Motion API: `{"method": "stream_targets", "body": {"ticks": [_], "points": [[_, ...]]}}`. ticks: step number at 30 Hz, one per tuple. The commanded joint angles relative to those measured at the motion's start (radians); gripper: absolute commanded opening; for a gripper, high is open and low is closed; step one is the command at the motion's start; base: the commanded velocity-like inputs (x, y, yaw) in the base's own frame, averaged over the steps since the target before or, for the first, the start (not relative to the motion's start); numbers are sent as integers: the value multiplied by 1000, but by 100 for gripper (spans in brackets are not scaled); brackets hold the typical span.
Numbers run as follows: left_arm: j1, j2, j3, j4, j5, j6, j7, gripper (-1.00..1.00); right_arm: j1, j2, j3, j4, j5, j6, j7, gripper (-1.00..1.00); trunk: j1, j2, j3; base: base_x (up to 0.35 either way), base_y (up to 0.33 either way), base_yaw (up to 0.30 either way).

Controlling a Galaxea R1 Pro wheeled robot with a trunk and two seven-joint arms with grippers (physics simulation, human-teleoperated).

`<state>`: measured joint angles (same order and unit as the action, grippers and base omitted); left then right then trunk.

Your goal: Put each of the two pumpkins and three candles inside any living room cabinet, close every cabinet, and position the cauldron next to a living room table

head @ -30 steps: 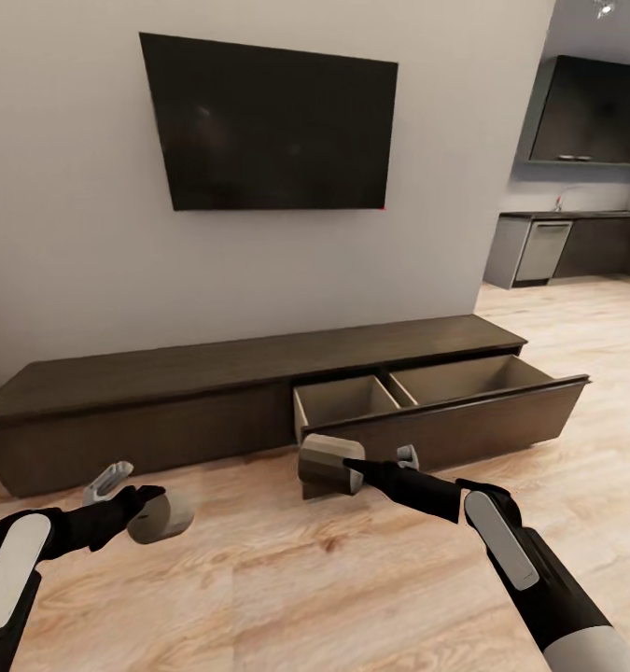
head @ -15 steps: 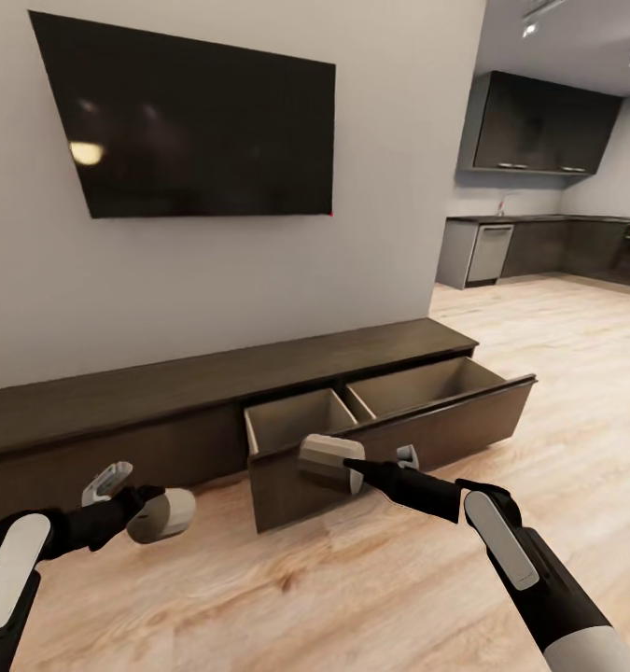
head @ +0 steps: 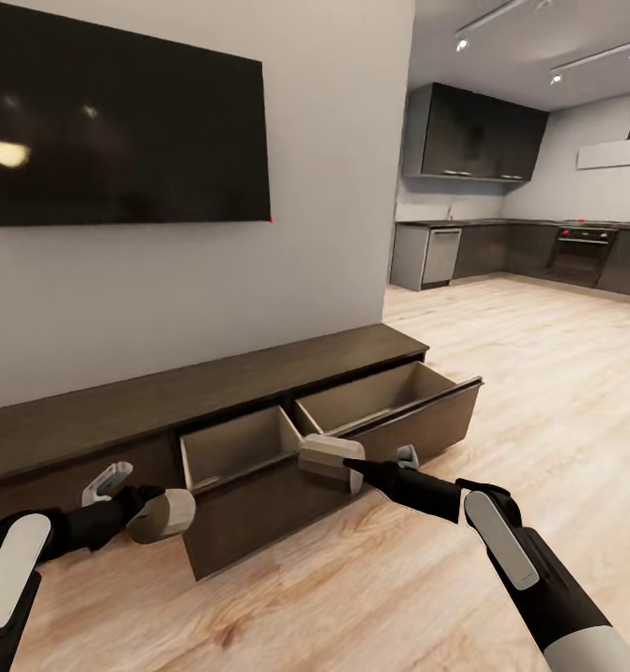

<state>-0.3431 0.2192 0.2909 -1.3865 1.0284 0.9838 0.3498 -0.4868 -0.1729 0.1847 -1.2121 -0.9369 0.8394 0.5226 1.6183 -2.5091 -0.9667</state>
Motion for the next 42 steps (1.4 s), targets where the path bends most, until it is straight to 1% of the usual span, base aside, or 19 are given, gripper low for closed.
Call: {"method": "stream_targets", "body": {"ticks": [1, 12, 14, 15, 16, 19, 35, 38, 40, 42], "points": [[-1, 0, 1, -2, 15, 3, 12, -100, -1, 0, 1, 0, -10, 4, 2, -100, 0, 0, 0, 216, -258, -243], [-1, 0, -1, -2, 15, 3, 12, -100, -1, 0, 1, 0, -10, 4, 2, -100, 0, 0, 10, 218, -254, -228], [-1, 0, -1, -2, 15, 3, 12, -100, -1, 0, -12, -1, -10, 4, 2, -100, 0, 0, 11, 124, -291, -53], [-1, -1, -2, -2, 15, 3, 12, -100, -1, 0, -27, -1, -10, 4, 2, -100, 0, 0, 10, 51, -308, -9], [-1, -1, -2, -2, 15, 3, 12, -100, -1, 0, -35, 0, -10, 5, 2, -100, 0, 0, 10, 33, -312, 17], [0, -1, -4, -2, 15, 3, 12, -100, -1, 0, -47, 0, -10, 6, 1, -100, 0, 0, 7, 14, -317, 47], [-1, -5, -6, -2, 15, 3, 13, -100, -1, 0, -50, 0, -10, 6, -1, -100, 0, 0, -11, 1, -320, 69], [-1, -4, -1, -2, 23, 4, 11, -100, -1, 0, -51, 9, -10, 6, 0, -100, 0, 0, -15, 0, -93, 55], [-1, -4, 1, -2, 28, 5, 9, -100, -1, 0, -53, 32, -10, 6, 1, -100, 0, 0, -17, 0, -27, 20], [-1, -5, 1, -2, 28, 5, 8, -100, -1, 0, -53, 41, -10, 6, 2, -100, -1, 0, -11, 0, -10, 7]]}}
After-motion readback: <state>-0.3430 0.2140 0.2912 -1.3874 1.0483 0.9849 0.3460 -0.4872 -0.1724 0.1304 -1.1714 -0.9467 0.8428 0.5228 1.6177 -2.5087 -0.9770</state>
